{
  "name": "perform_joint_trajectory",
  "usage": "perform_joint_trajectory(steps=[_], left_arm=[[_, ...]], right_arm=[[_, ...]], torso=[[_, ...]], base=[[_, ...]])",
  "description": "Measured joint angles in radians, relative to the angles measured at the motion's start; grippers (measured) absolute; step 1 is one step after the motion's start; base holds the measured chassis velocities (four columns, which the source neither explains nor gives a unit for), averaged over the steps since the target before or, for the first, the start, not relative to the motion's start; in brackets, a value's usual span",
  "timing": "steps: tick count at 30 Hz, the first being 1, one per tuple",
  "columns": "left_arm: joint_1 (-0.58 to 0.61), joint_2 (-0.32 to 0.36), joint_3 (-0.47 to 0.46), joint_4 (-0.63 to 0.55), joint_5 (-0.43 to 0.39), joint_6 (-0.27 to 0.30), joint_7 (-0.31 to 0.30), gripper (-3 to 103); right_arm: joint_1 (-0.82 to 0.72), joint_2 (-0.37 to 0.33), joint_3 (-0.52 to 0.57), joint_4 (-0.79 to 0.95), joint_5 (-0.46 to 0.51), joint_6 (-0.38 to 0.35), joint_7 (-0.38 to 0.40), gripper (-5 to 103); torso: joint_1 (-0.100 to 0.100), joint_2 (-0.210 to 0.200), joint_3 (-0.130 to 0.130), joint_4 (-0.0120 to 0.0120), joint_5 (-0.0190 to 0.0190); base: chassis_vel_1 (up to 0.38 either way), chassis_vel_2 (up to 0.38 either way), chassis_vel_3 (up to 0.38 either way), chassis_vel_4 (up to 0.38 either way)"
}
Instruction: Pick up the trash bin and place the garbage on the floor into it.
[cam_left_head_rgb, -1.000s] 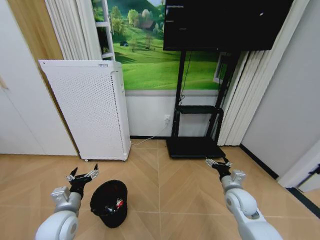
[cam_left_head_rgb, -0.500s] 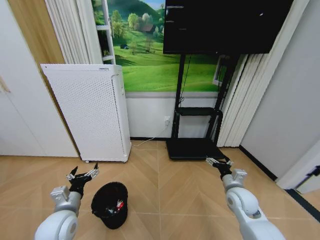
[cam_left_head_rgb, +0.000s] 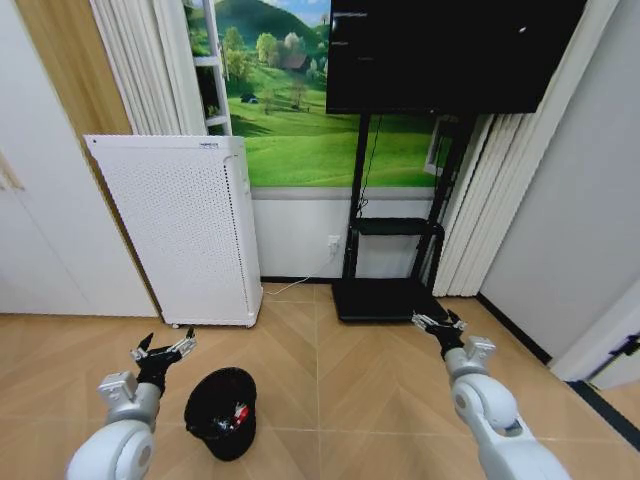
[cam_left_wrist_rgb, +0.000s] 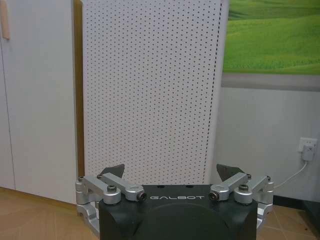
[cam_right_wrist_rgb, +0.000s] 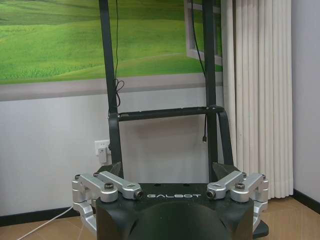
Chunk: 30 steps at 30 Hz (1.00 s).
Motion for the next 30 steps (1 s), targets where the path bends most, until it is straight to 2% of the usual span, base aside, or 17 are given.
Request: perform_joint_trajectory(steps=[2, 30], left_arm=[[-0.001, 0.01, 0.001, 0.0, -0.005, 0.003, 0.0, 100], [-0.004, 0.028, -0.012, -0.017, -0.038, 0.022, -0.005, 100]], right_arm=[[0.0, 0.005, 0.003, 0.001, 0.0, -0.001, 0.001, 100], [-0.021, 0.034, 0.018, 0.036, 0.002, -0.022, 0.017, 100]], torso=[[0.004, 0.016, 0.012, 0.0, 0.0], [0.038, 0.128, 0.09, 0.0, 0.0]], base=[[0.0, 0.0, 0.0, 0.0], [0.0, 0.0, 0.0, 0.0]])
